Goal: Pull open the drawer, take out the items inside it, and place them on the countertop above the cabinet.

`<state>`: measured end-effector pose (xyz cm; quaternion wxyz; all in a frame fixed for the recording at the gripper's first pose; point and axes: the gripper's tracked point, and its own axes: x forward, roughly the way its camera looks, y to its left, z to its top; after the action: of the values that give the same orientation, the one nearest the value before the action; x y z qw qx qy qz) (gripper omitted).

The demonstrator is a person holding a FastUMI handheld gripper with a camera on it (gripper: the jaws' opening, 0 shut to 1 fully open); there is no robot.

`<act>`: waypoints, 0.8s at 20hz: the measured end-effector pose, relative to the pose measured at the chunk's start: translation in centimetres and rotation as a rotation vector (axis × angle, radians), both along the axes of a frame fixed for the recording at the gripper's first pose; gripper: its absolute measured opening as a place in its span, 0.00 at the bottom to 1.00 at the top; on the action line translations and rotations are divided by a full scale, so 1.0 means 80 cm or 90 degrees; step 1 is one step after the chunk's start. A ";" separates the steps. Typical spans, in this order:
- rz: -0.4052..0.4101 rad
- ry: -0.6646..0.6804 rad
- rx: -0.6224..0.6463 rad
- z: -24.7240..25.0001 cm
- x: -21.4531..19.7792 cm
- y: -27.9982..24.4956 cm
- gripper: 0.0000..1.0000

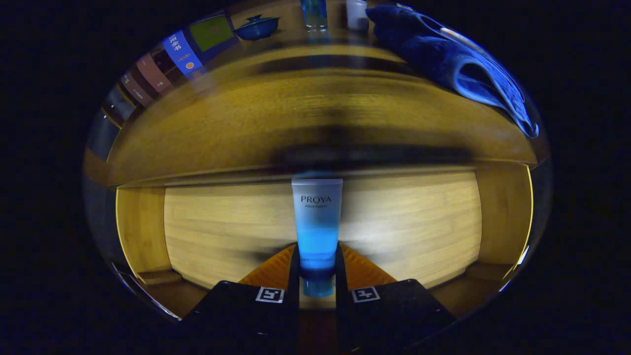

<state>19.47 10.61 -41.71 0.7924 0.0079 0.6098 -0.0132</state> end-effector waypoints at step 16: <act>0.007 -0.132 0.048 0.182 0.086 0.003 0.35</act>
<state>26.38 10.81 -27.18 0.8504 0.0355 0.5247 0.0149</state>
